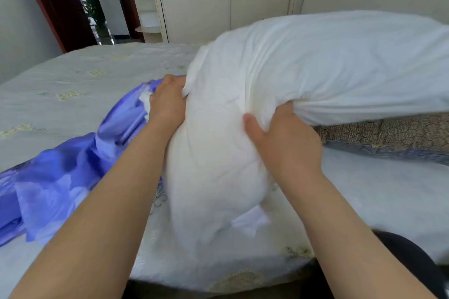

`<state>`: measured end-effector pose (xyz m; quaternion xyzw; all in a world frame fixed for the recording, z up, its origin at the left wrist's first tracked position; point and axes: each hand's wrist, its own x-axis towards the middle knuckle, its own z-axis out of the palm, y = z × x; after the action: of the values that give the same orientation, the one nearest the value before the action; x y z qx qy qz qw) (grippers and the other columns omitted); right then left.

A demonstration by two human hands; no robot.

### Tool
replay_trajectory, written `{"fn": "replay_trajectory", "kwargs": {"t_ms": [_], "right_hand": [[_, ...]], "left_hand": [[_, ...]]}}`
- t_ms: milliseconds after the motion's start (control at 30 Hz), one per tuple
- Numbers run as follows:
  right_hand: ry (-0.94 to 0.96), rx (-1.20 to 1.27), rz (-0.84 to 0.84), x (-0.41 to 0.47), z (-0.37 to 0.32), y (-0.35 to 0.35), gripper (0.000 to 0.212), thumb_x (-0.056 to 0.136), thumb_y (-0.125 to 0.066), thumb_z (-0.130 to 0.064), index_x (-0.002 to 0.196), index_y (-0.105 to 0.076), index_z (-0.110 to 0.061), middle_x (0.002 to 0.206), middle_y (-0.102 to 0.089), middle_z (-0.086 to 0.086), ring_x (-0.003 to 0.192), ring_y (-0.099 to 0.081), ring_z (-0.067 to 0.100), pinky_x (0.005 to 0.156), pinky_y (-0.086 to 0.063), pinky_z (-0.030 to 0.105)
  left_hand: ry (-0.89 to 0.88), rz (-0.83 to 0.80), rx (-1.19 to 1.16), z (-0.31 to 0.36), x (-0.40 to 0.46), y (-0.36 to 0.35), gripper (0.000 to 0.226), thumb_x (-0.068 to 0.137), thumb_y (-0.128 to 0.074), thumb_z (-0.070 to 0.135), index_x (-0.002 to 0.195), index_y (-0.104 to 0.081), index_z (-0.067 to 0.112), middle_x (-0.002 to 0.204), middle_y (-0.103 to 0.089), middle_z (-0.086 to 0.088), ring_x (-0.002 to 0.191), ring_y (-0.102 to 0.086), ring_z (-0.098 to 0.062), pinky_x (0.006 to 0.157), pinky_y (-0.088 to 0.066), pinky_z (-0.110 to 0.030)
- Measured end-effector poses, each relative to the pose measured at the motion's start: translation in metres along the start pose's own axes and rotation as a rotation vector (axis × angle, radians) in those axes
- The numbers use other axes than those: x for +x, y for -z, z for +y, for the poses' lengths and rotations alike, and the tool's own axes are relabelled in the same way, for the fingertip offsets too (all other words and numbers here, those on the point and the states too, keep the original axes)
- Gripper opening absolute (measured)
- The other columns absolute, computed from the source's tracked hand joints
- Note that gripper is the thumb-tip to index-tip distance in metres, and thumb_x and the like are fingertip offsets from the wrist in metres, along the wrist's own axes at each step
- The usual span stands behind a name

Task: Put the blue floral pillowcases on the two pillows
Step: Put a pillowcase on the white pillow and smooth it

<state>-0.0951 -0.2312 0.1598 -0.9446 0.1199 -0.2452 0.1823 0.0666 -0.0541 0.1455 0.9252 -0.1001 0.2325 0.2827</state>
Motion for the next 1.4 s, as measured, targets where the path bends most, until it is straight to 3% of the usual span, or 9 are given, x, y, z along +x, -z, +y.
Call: {"fn": "replay_trajectory", "kwargs": {"t_ms": [167, 367, 500, 733, 900, 1033, 1167, 1300, 1400], "right_hand": [[0.174, -0.36, -0.608, -0.017, 0.002, 0.021, 0.06, 0.087, -0.039, -0.068, 0.111, -0.056, -0.016, 0.115, -0.059, 0.002, 0.107, -0.056, 0.024, 0.074, -0.034, 0.031], [0.444, -0.193, -0.259, 0.011, 0.008, -0.022, 0.036, 0.089, -0.049, -0.054, 0.107, -0.055, -0.024, 0.115, -0.055, -0.002, 0.107, -0.05, 0.019, 0.077, -0.036, 0.031], [0.464, -0.311, -0.568, 0.048, 0.022, -0.068, 0.069, 0.086, -0.04, -0.067, 0.146, -0.022, -0.037, 0.156, -0.021, -0.004, 0.141, -0.02, 0.021, 0.115, -0.013, 0.045], [0.301, -0.246, -0.775, 0.079, 0.024, -0.097, 0.09, 0.075, -0.043, -0.079, 0.145, -0.031, -0.024, 0.147, -0.041, 0.0, 0.131, -0.041, 0.023, 0.107, -0.032, 0.038], [0.282, -0.376, -0.88, 0.071, 0.019, -0.1, 0.053, 0.096, -0.037, -0.051, 0.127, -0.055, -0.012, 0.13, -0.056, 0.007, 0.116, -0.053, 0.026, 0.101, -0.039, 0.038], [0.215, -0.363, -0.875, 0.067, 0.024, -0.097, 0.037, 0.102, -0.034, -0.026, 0.132, -0.049, -0.01, 0.135, -0.051, 0.011, 0.123, -0.048, 0.029, 0.102, -0.036, 0.038], [0.114, -0.318, -0.979, 0.073, 0.024, -0.1, 0.043, 0.103, -0.03, -0.012, 0.141, -0.029, 0.007, 0.145, -0.039, 0.019, 0.133, -0.037, 0.029, 0.106, -0.028, 0.032], [0.19, -0.16, -0.981, 0.091, 0.024, -0.088, 0.056, 0.098, -0.034, -0.049, 0.134, -0.047, -0.007, 0.132, -0.053, 0.009, 0.116, -0.053, 0.023, 0.089, -0.037, 0.026], [0.182, -0.074, -0.962, 0.098, 0.018, -0.079, 0.1, 0.076, -0.021, -0.083, 0.143, -0.036, -0.011, 0.144, -0.043, 0.006, 0.125, -0.046, 0.022, 0.1, -0.034, 0.028]], "left_hand": [[-0.095, -0.395, 0.051, -0.002, -0.03, -0.034, 0.044, 0.09, -0.032, 0.03, 0.126, -0.056, 0.021, 0.135, -0.052, -0.008, 0.126, -0.046, -0.026, 0.106, -0.035, -0.039], [-0.27, -0.264, 0.018, -0.004, -0.073, -0.041, 0.042, 0.096, -0.04, 0.012, 0.135, -0.05, 0.025, 0.135, -0.054, 0.003, 0.124, -0.049, -0.018, 0.103, -0.037, -0.031], [-0.402, -0.095, 0.089, 0.001, -0.116, -0.022, 0.034, 0.096, -0.039, 0.031, 0.119, -0.061, 0.017, 0.117, -0.062, -0.001, 0.103, -0.059, -0.025, 0.087, -0.041, -0.031], [-0.694, -0.265, 0.531, -0.013, -0.213, -0.029, 0.105, 0.067, -0.05, 0.081, 0.147, -0.03, 0.016, 0.155, -0.022, -0.012, 0.142, -0.017, -0.042, 0.111, -0.017, -0.061], [-0.588, -0.146, 0.48, -0.007, -0.166, -0.018, 0.098, 0.059, -0.068, 0.018, 0.146, -0.024, 0.011, 0.152, -0.026, -0.02, 0.122, -0.05, -0.034, 0.107, -0.032, -0.046], [-0.677, -0.352, 0.566, 0.014, -0.101, -0.011, 0.094, 0.073, -0.065, 0.037, 0.15, -0.017, 0.012, 0.158, -0.009, -0.01, 0.141, -0.024, -0.03, 0.115, -0.015, -0.042], [-0.384, -0.725, 0.36, 0.02, -0.057, -0.02, 0.106, 0.075, -0.067, 0.054, 0.151, 0.0, 0.027, 0.159, 0.003, 0.006, 0.146, -0.01, -0.018, 0.115, -0.014, -0.033], [-0.132, -0.948, 0.146, 0.012, -0.033, -0.04, 0.108, 0.072, -0.077, 0.035, 0.151, -0.003, 0.033, 0.155, -0.021, 0.008, 0.136, -0.033, -0.015, 0.098, -0.029, -0.019], [-0.126, -0.982, 0.029, 0.008, -0.023, -0.054, 0.064, 0.07, -0.079, 0.019, 0.125, -0.046, 0.027, 0.12, -0.058, 0.011, 0.104, -0.053, -0.006, 0.076, -0.037, -0.003]]}}
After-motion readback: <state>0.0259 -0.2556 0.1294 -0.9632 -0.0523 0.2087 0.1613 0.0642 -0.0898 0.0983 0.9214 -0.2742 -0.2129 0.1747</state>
